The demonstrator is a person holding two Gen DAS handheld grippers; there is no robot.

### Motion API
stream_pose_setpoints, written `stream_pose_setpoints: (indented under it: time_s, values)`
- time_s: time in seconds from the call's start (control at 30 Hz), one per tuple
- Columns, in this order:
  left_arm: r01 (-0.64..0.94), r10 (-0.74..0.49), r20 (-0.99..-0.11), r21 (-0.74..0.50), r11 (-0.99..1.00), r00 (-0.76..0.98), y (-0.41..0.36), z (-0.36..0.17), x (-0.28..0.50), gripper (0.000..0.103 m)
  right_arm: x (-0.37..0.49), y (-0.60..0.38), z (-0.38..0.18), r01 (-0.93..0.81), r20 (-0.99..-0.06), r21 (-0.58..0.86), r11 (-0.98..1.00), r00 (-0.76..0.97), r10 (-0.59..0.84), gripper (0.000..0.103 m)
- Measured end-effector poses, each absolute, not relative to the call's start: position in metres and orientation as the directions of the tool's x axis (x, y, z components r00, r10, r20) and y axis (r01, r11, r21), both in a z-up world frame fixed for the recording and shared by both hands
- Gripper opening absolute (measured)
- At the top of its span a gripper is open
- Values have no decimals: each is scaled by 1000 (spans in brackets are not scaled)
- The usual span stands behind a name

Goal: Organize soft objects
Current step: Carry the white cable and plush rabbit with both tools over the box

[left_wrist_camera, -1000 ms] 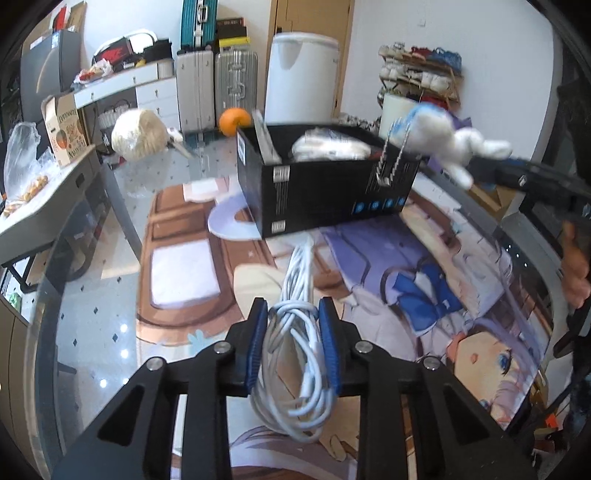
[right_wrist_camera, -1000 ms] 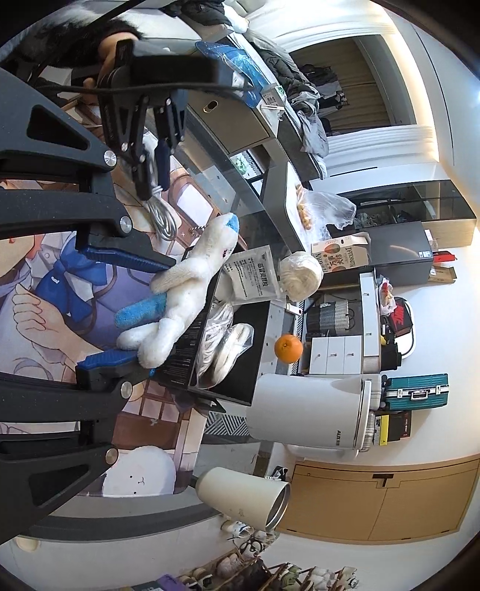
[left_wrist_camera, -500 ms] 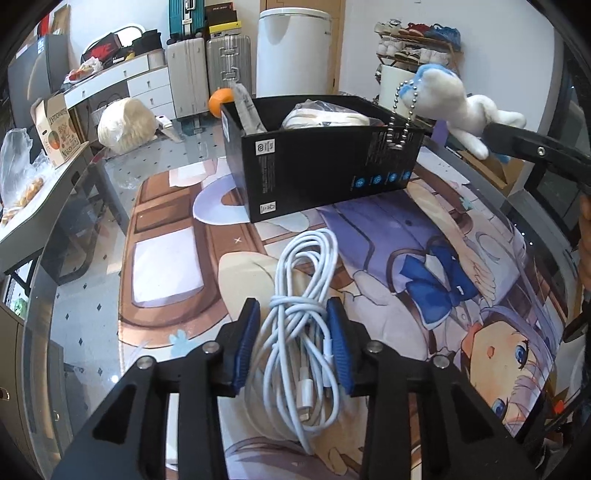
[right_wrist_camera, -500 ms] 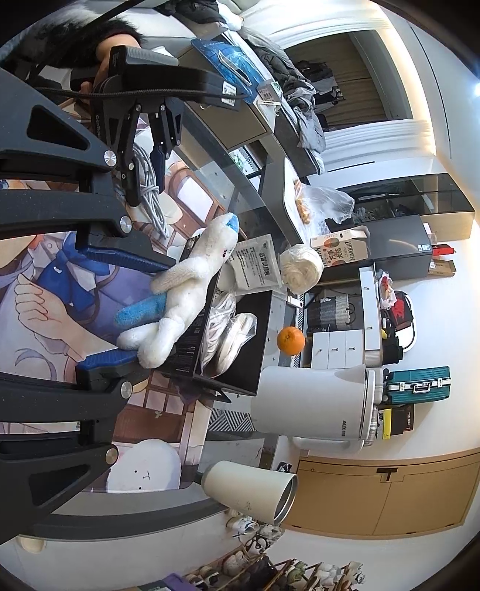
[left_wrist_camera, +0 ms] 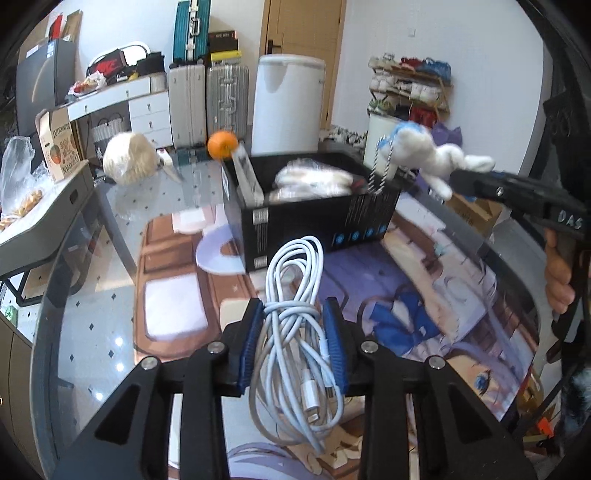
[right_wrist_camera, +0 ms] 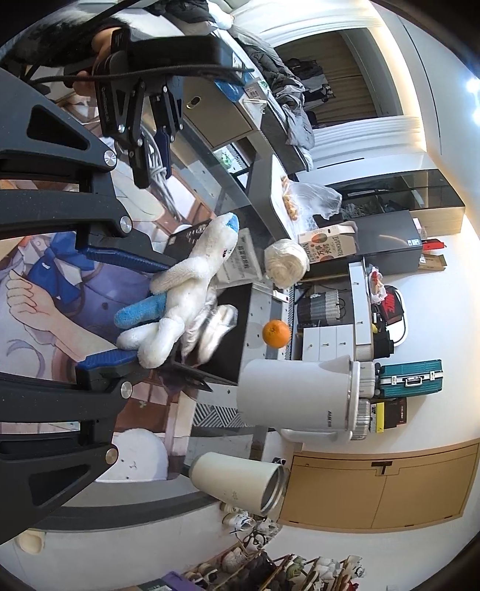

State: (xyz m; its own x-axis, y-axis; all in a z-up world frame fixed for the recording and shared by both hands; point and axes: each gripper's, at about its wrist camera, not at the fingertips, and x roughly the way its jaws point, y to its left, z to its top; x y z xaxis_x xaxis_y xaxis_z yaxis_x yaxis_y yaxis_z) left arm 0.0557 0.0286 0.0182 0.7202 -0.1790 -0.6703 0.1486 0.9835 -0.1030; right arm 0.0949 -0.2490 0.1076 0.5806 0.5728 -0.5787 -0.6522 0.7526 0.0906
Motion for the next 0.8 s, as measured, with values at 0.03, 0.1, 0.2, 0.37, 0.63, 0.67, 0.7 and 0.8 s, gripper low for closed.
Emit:
stream_pose_setpoints:
  time_s: [0.03,0.1,0.2,0.37,0.63,0.67,0.7,0.8]
  values:
    - [149,-183,-661,-108,983,727,29,24,56,31,97,-248,109,-650,-577,89,755,584,571,38]
    - [153,-190,-642,-114,982,742,31,31,56,31,100,-247,114,-646,-573,89,758,589,569,38]
    - [152,-191,-617,-115,982,763,32,44,59,31,109,-246,117,-638,-571,83,765,599,561,38]
    - [183,-213,-589,-111,977,780,30,60,75,31,124,-244,118,-628,-582,85,774,599,550,38]
    - [207,-233,-561,-110,972,794,30,73,106,31,153,-233,107,-626,-623,72,777,580,525,38]
    - [210,-235,-559,-110,972,795,30,74,110,31,158,-231,105,-622,-626,71,780,581,520,38]
    - [213,-237,-558,-108,971,795,30,75,113,31,163,-230,104,-620,-629,73,781,579,518,38]
    - [229,-242,-559,-94,969,793,29,75,125,31,175,-228,100,-601,-634,71,796,589,501,38]
